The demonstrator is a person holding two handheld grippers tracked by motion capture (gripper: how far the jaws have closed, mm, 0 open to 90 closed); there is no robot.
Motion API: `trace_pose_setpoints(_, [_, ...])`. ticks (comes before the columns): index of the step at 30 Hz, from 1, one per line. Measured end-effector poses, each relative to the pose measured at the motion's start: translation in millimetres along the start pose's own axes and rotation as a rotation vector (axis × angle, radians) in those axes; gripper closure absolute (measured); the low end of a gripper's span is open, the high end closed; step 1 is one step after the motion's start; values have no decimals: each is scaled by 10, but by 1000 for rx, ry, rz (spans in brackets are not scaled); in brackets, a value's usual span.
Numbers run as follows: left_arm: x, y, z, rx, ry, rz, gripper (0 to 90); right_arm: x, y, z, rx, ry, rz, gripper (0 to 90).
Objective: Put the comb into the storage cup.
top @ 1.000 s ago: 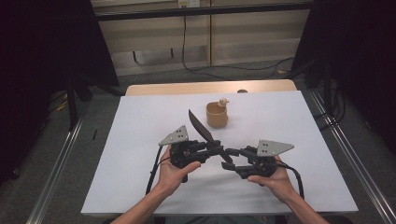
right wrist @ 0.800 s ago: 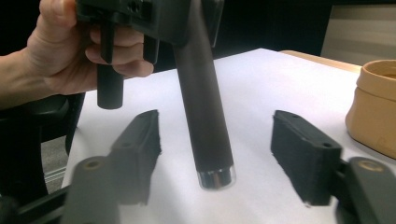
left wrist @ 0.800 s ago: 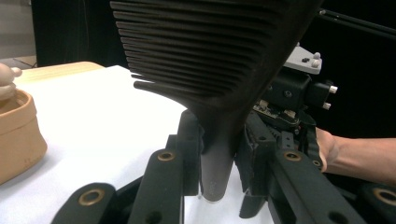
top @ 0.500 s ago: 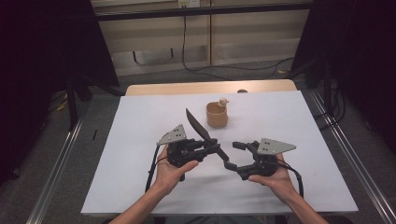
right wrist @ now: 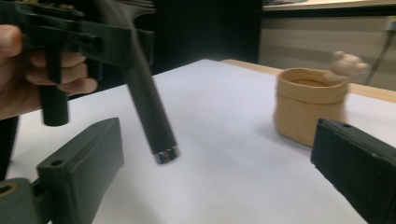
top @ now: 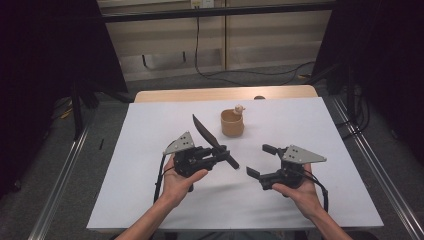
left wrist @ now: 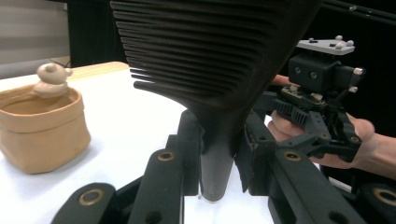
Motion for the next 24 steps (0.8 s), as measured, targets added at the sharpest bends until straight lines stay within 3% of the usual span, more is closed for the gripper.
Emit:
trace_pose_setpoints(7, [75, -70, 33, 15, 10, 29, 730, 130, 69, 5, -12, 10, -93, 3])
trace_pose_setpoints(11, [115, -130, 52, -2, 9, 61, 730, 198, 94, -10, -15, -5, -143, 11])
trace_pose_setpoints(15, [126, -172, 63, 6, 14, 73, 730, 263, 124, -42, 14, -17, -206, 9])
trace_pose_setpoints(24, [117, -217, 164, -14, 24, 106, 730, 422, 198, -77, 31, -36, -309, 5])
Point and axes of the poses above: each handheld gripper's, and its own axes: x roughly backward along the jaws, z roughly out of its top, y roughly to its right, the point moved 5 cm from there along -x, roughly forward along the jaws, and after that the axes turned 9 degrees about x, right-handed, at the moved point
